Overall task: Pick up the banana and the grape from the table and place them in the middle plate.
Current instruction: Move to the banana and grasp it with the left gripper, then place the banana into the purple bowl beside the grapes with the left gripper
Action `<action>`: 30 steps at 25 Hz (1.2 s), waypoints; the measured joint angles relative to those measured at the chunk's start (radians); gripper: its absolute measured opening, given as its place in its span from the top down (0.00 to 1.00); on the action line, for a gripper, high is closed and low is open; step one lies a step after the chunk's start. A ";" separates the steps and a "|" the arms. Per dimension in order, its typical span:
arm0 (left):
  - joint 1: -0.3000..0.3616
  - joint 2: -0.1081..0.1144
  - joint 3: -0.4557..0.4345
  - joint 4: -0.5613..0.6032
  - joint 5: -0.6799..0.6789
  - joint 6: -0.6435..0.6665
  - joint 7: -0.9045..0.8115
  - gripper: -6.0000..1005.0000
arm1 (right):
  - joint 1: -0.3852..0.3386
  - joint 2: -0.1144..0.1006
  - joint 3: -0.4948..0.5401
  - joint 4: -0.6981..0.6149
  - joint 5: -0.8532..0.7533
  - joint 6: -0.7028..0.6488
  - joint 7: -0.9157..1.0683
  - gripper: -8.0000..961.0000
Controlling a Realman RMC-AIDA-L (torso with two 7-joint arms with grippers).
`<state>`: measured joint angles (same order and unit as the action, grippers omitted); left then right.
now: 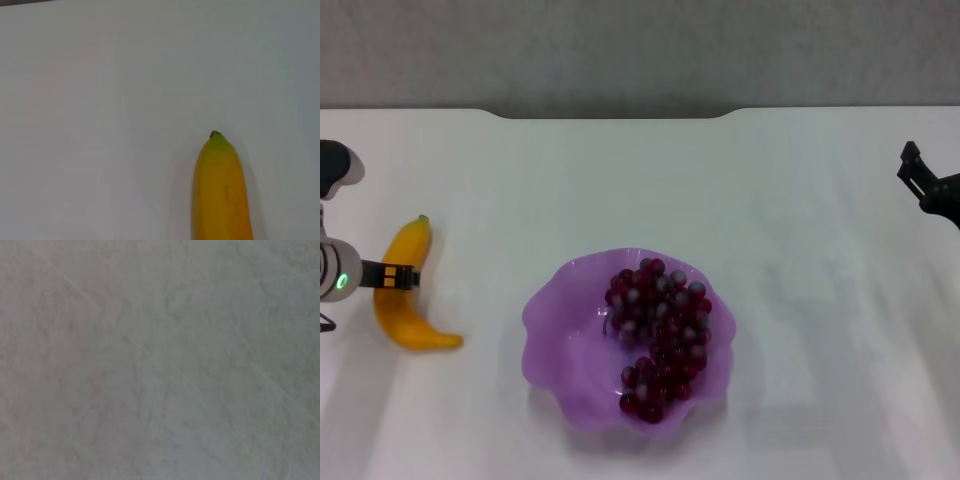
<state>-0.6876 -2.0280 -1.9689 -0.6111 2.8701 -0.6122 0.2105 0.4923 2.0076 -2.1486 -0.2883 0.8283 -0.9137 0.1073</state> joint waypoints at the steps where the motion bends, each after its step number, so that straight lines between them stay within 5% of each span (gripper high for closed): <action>1: 0.000 0.000 0.003 -0.001 0.000 -0.001 0.000 0.50 | 0.000 0.000 -0.002 0.000 0.000 0.000 0.000 0.09; 9: -0.011 0.002 0.027 -0.090 0.000 -0.059 0.000 0.52 | -0.008 0.000 0.003 -0.001 0.000 -0.001 0.000 0.10; 19: 0.053 -0.004 0.081 -0.489 -0.018 -0.336 0.012 0.52 | -0.011 -0.004 0.005 0.003 0.001 -0.004 0.000 0.10; 30: 0.148 -0.003 0.178 -0.843 -0.189 -0.549 0.048 0.52 | -0.008 -0.006 0.007 0.020 0.006 -0.004 0.000 0.10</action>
<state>-0.5398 -2.0311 -1.7906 -1.4537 2.6807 -1.1615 0.2586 0.4841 2.0020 -2.1413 -0.2685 0.8345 -0.9175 0.1073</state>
